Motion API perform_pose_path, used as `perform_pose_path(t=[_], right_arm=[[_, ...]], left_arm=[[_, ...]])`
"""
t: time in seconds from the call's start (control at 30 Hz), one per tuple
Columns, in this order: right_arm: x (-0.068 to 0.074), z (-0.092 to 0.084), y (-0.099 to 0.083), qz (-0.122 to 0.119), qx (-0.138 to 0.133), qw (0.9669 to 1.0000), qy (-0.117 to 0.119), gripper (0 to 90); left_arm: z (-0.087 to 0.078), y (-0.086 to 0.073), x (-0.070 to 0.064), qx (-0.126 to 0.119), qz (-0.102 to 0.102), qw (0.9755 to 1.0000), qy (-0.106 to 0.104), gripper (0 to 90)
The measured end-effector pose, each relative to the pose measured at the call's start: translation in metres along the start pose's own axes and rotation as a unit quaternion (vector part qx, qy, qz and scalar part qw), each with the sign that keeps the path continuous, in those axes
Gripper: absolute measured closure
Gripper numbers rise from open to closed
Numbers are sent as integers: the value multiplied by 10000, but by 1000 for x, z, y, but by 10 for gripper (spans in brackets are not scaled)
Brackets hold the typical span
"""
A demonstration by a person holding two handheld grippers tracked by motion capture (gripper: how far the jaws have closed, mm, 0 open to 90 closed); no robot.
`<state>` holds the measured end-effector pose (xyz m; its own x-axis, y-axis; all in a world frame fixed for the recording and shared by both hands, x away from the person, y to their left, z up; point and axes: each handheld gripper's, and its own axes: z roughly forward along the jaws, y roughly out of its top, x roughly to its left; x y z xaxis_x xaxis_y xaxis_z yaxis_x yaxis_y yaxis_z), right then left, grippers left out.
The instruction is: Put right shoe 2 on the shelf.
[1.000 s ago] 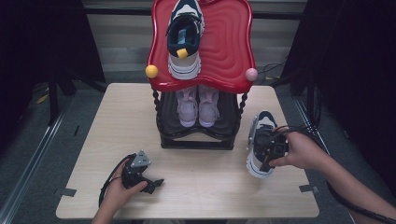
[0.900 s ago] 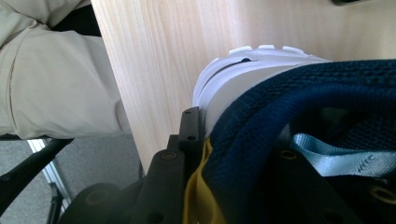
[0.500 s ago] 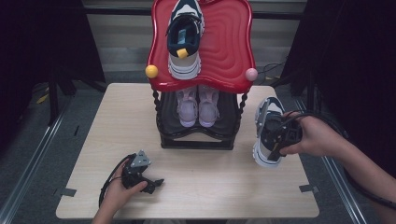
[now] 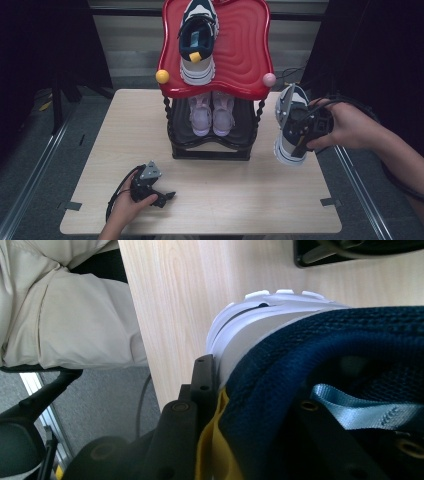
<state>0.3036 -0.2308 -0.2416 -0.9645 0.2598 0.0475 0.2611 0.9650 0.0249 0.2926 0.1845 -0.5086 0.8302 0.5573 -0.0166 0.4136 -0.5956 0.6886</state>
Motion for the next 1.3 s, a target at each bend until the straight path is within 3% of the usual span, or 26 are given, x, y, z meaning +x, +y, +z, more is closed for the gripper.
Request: perform_pose_path(t=[0.23, 0.57, 0.9, 1.3], right_arm=[[-1, -27, 8, -77, 64, 9999, -122, 743], [0, -61, 13, -192, -63, 9993, -309, 741], [-1, -95, 13, -128, -3, 9983, -567, 741], [-5, -130, 30, -152, -65, 9964, -837, 741]], left_arm=[[0, 0, 0, -3, 2, 10000, -1, 0], [1, 0, 0, -28, -14, 10000, -2, 0], [0, 0, 0, -29, -16, 10000, 6, 0], [0, 0, 0, -27, -8, 10000, 14, 0]])
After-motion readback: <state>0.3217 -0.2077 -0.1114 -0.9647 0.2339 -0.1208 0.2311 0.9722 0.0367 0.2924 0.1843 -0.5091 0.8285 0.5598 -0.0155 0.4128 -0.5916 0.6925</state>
